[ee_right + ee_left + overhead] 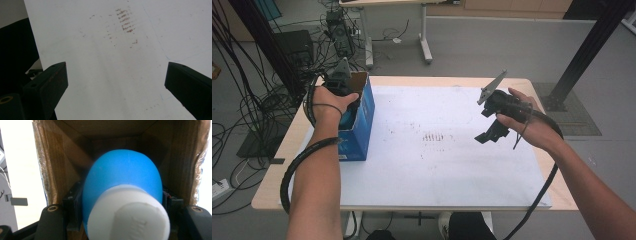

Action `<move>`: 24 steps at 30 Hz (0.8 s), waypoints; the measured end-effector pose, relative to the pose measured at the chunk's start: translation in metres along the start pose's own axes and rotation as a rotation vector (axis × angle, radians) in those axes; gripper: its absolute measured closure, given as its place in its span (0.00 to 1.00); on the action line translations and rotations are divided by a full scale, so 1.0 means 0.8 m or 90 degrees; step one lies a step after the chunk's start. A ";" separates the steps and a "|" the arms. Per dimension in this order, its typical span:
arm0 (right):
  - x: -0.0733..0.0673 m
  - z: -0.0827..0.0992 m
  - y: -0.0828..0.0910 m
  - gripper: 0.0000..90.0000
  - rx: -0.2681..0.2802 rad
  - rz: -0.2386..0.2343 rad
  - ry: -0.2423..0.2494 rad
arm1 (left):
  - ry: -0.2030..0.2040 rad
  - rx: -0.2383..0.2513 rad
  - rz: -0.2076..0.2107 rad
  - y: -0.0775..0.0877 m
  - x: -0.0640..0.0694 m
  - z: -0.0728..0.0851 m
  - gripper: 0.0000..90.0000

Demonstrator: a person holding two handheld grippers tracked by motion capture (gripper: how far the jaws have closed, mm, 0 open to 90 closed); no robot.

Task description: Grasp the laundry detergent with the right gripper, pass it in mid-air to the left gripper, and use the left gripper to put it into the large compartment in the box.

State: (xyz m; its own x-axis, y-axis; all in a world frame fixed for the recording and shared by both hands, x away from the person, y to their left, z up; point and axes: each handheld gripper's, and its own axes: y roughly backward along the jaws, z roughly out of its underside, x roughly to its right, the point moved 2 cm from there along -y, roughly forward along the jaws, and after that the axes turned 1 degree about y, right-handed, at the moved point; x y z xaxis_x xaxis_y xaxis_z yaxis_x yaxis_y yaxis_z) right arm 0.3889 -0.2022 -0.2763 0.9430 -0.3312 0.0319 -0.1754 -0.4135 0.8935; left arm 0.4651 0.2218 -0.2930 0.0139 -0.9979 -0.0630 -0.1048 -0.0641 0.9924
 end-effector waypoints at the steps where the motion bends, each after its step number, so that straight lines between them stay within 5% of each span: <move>1: 0.000 0.000 0.000 0.05 0.000 0.000 0.000 | 0.000 0.000 0.000 0.000 0.000 0.000 0.40; 24: 0.000 0.001 -0.001 0.05 0.000 -0.002 -0.002 | -0.001 -0.002 0.004 -0.002 0.001 0.000 0.40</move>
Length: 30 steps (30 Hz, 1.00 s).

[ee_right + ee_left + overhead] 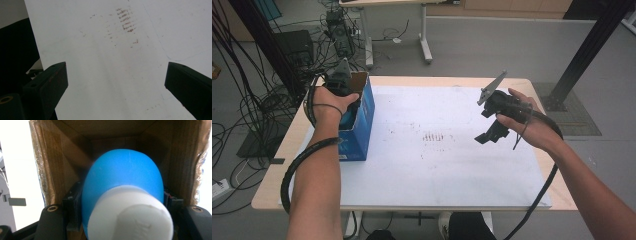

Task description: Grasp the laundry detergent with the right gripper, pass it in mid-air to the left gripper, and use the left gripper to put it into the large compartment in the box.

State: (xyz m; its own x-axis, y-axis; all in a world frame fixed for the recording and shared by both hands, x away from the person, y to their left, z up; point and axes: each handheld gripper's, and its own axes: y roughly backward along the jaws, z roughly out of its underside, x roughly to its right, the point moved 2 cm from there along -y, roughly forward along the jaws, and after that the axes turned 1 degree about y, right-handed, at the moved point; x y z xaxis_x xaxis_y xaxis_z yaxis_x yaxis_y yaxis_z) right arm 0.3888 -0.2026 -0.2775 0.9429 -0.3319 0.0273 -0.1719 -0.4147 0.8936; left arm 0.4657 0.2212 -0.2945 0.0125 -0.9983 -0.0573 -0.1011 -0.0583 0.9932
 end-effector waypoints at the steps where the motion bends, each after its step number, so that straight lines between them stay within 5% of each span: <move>1: 0.000 0.000 0.000 0.05 0.000 0.000 0.000 | 0.000 0.000 0.000 0.000 0.000 0.000 0.40; 30: -0.001 -0.001 0.000 0.05 -0.001 -0.001 0.004 | -0.001 0.001 -0.002 0.000 0.001 0.000 0.40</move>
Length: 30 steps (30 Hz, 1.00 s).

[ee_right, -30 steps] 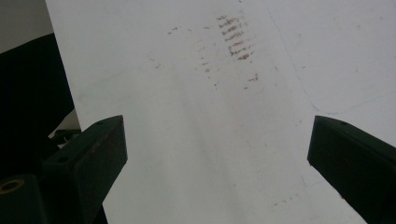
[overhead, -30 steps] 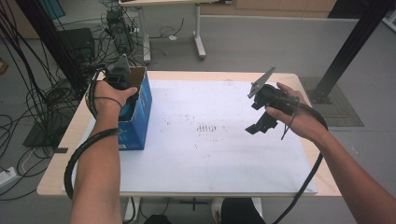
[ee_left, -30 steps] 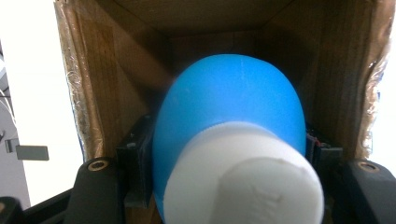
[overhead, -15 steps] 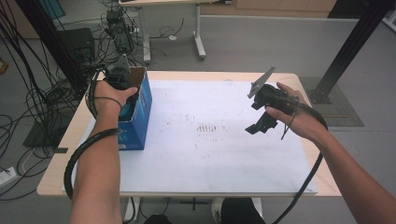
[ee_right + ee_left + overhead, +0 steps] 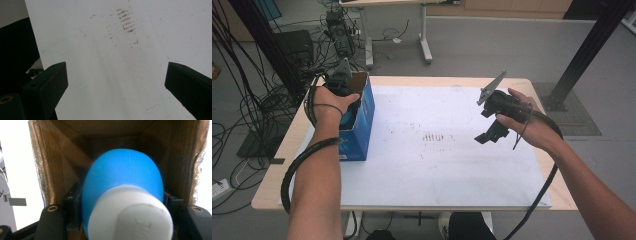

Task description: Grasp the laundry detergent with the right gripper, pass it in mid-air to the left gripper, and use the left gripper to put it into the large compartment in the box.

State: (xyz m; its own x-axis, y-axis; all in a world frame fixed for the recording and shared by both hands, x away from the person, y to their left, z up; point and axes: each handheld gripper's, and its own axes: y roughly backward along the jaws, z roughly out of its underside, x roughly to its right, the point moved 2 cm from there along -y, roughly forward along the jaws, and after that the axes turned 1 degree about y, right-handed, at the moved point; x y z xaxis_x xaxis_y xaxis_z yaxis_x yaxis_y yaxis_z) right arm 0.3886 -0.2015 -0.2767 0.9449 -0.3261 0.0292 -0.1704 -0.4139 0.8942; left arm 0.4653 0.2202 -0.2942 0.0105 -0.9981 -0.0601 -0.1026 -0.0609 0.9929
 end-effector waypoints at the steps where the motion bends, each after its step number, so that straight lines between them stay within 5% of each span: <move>1: 0.000 0.000 0.000 0.05 0.000 0.000 0.000 | 0.000 0.000 0.000 0.000 0.000 0.000 0.40; 30: -0.002 0.002 0.002 0.05 0.002 0.001 0.002 | -0.001 0.001 -0.002 0.000 0.002 0.001 0.39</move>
State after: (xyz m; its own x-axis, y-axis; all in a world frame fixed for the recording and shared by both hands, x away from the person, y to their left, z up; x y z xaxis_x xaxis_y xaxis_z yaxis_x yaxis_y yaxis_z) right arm 0.3864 -0.2030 -0.2761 0.9456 -0.3239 0.0317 -0.1725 -0.4162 0.8927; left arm 0.4649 0.2189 -0.2947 0.0093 -0.9979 -0.0636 -0.1035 -0.0643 0.9926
